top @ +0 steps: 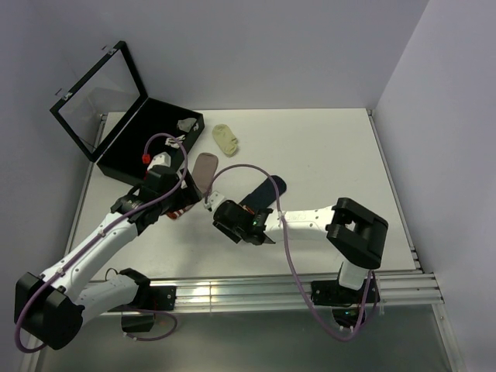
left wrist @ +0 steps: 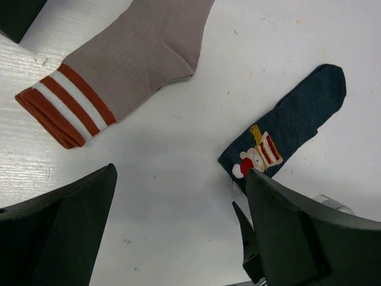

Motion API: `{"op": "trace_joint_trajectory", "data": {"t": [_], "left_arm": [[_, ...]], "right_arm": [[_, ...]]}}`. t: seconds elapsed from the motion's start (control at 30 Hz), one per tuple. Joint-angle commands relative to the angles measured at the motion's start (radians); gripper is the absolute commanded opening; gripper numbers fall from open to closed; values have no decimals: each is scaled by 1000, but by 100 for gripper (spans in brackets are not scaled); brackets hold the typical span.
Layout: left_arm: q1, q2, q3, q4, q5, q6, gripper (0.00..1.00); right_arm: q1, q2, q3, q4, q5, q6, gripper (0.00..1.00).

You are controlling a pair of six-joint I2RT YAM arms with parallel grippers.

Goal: Roll the socks
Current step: Roll the sock at the center of the board.

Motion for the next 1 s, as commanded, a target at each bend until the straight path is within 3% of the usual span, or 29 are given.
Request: {"op": "trace_joint_trajectory", "data": {"t": [0.0, 0.33, 0.6, 0.7, 0.83, 0.97], "left_arm": [[4, -10, -6, 20, 8, -15, 95], [4, 5, -6, 16, 0, -18, 95], [4, 22, 1, 16, -1, -17, 95], [4, 25, 1, 13, 0, -15, 95], [4, 20, 5, 9, -3, -14, 95], [4, 23, 5, 8, 0, -10, 95]], "right_arm": [[16, 28, -1, 8, 61, -37, 54], [23, 79, -4, 20, 120, -89, 54], [31, 130, 8, 19, 144, -103, 45], [37, 142, 10, 22, 147, -105, 38], [39, 134, 2, 42, 146, -103, 14], [37, 84, -10, 66, 95, -95, 1]]}}
